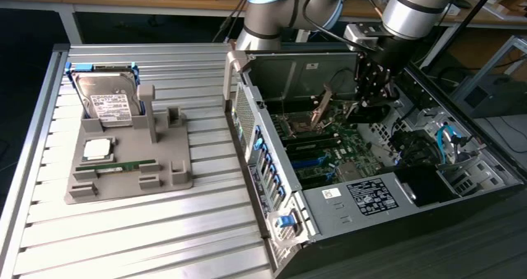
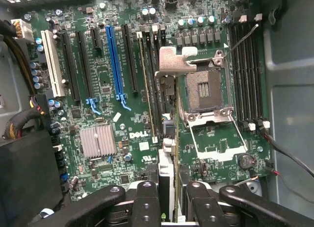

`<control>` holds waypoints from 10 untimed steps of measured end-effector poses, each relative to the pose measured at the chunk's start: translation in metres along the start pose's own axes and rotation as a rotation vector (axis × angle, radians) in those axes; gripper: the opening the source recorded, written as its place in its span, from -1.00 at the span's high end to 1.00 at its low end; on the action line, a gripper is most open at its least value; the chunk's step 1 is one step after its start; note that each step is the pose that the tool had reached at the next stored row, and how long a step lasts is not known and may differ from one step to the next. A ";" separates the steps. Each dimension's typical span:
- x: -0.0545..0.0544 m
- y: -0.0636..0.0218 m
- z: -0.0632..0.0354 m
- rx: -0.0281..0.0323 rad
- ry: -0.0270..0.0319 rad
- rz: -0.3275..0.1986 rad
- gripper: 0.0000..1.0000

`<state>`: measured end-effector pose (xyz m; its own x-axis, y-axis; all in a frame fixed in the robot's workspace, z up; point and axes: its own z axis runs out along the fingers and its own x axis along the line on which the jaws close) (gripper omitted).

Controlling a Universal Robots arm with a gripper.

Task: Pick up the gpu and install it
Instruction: 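Insert the gpu into the slot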

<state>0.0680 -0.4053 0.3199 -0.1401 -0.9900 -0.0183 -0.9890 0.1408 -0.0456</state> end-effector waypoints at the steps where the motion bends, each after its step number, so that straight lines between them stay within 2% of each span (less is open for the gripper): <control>1: 0.000 0.0000 -0.0001 -0.0003 -0.0003 -0.018 0.47; 5: 0.000 0.0000 -0.0001 -0.0014 -0.0034 -0.084 0.47; 10: 0.001 0.0004 -0.0001 -0.0016 -0.0037 -0.092 0.47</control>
<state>0.0675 -0.4063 0.3199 -0.0486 -0.9987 -0.0178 -0.9977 0.0494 -0.0456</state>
